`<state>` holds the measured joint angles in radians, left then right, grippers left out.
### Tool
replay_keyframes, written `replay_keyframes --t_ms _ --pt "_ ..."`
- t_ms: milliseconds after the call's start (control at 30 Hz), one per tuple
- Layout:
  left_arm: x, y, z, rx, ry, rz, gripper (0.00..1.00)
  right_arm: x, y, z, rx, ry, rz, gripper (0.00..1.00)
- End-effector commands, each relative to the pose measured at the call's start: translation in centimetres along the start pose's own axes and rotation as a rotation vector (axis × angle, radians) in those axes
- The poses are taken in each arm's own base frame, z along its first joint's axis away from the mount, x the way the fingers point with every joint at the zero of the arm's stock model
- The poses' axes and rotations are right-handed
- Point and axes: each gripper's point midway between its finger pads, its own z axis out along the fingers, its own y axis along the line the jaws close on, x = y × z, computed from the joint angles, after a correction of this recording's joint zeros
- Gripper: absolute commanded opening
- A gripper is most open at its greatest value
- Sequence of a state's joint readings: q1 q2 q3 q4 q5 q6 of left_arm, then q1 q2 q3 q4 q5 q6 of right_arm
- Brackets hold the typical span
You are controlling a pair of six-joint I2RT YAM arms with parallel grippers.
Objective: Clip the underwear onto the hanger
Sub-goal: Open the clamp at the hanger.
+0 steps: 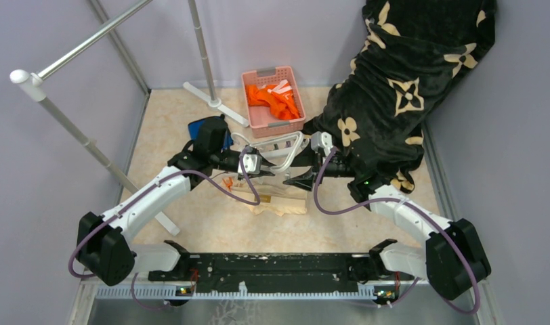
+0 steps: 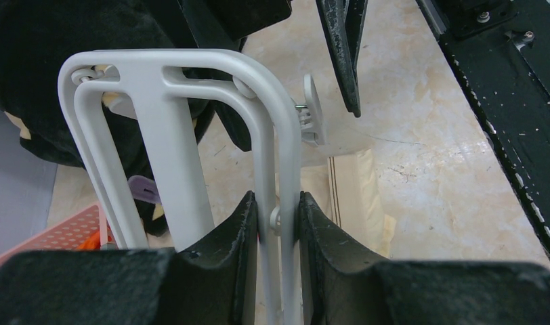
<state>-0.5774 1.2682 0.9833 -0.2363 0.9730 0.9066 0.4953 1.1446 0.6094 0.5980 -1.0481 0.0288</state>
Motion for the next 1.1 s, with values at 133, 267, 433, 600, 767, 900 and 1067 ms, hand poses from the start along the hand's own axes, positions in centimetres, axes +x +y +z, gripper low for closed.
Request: replay_keyframes --t_ms 133,267,433,600,767,900,1067 --pt "-2.7 1.8 -0.3 -0.022 -0.060 0.124 0.00 -2.4 0.5 0.2 -0.008 -0.044 -0.074 0.53" --pt "-2.6 1.7 -0.3 -0.022 -0.058 0.122 0.00 -2.5 0.5 0.2 -0.003 -0.048 -0.066 0.52" --pt "-2.7 1.8 -0.3 -0.023 -0.058 0.122 0.00 -2.4 0.4 0.1 0.011 -0.053 -0.056 0.53" --pt "-2.7 1.8 -0.3 -0.021 -0.061 0.124 0.00 -2.3 0.4 0.1 0.013 -0.054 -0.049 0.48" --pt "-2.7 1.8 -0.2 -0.018 -0.062 0.121 0.00 -2.1 0.3 0.1 0.014 -0.050 -0.042 0.33" --pt "-2.6 1.8 -0.2 -0.019 -0.059 0.119 0.00 -1.9 0.0 0.0 0.037 -0.044 -0.033 0.20" --pt "-2.3 2.0 0.0 -0.035 -0.064 0.090 0.01 -0.3 -2.3 -0.5 0.183 0.011 0.017 0.00"
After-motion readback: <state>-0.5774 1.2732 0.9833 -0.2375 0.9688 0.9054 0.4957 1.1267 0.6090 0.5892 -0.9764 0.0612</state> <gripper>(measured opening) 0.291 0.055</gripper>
